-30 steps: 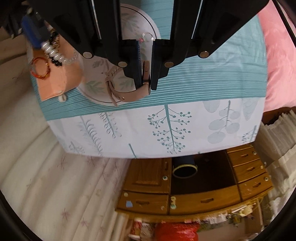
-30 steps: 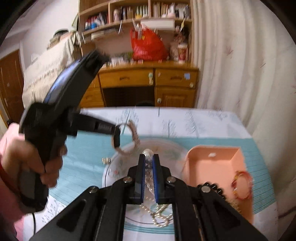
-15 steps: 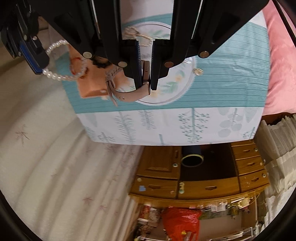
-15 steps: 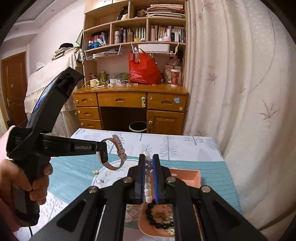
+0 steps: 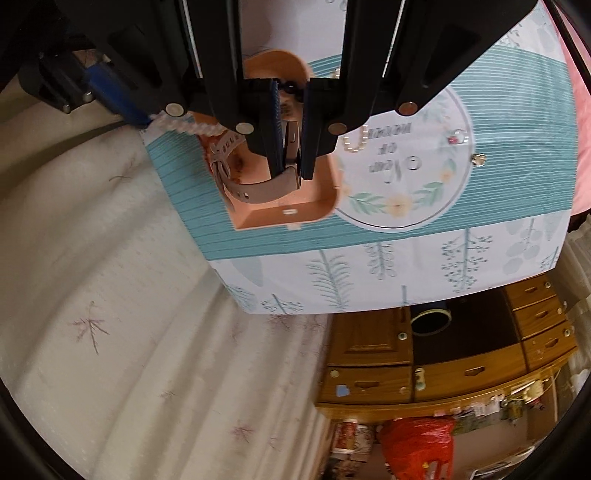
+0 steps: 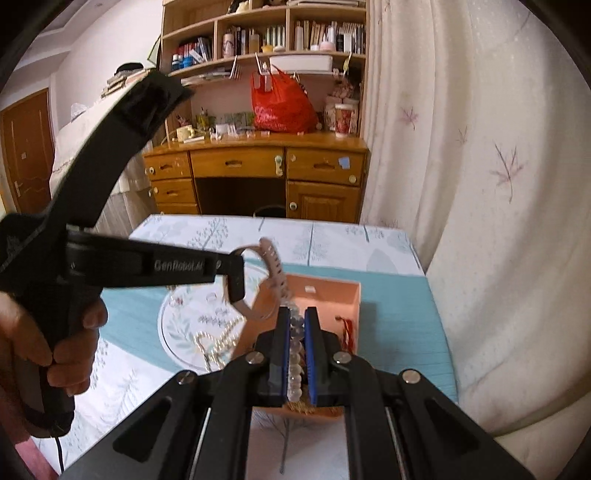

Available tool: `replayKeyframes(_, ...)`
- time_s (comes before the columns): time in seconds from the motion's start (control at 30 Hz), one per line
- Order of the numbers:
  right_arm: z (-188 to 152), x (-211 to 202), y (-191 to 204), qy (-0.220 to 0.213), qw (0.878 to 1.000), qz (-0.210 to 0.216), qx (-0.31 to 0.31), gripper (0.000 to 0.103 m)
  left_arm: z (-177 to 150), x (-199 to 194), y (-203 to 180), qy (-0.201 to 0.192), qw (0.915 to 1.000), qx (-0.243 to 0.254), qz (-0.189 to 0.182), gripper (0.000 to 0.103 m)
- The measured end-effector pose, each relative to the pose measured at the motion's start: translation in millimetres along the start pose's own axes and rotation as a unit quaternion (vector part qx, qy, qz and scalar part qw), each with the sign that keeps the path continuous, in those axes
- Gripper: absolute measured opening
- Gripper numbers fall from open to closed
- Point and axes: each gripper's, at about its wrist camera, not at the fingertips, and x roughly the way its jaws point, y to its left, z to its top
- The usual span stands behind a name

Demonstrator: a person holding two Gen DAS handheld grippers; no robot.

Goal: Organize jewelry
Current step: 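Carry the watch and pearl bracelet into the pink box and open both tools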

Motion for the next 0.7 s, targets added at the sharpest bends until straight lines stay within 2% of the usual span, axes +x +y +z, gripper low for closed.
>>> replayKeyframes(0.1,-5,3,-2,0.002,1.000,-0.002,-0.007,0.007,-1,8,-10,0.008,0.9999,0.004,-0.007,0.007)
replayKeyframes(0.17,-6,5,-3,0.002,1.000,-0.005,-0.009,0.008,-1,12,-15,0.018,0.9998,0.009,0.004,0.015)
replayKeyframes(0.2,-6,8,-4,0.006,1.000,-0.006,-0.011,0.008,0,14,-16,0.020,0.9997,0.008,0.015,0.030)
replayKeyframes(0.23,-6,11,-5,0.014,1.000,-0.008,-0.012,0.013,-1,14,-16,0.019,0.9995,0.003,0.024,0.043)
replayKeyframes(0.27,-6,15,-5,0.023,1.000,-0.009,-0.012,0.023,-1,13,-14,0.018,0.9996,-0.002,0.022,0.046)
replayKeyframes(0.33,-8,17,-8,0.028,1.000,-0.006,-0.006,0.030,-2,12,-7,0.020,0.9996,-0.016,0.013,0.048)
replayKeyframes(0.37,-9,17,-10,0.029,1.000,-0.004,0.000,0.030,-2,12,-4,0.024,0.9993,-0.022,0.017,0.048)
replayKeyframes(0.53,-13,21,-10,0.045,0.999,0.009,0.007,0.030,-13,10,18,0.040,0.9974,-0.031,0.051,0.049)
replayKeyframes(0.7,-20,30,-7,0.079,0.996,0.030,0.031,0.030,-42,11,51,0.085,0.9911,-0.055,0.087,0.053)
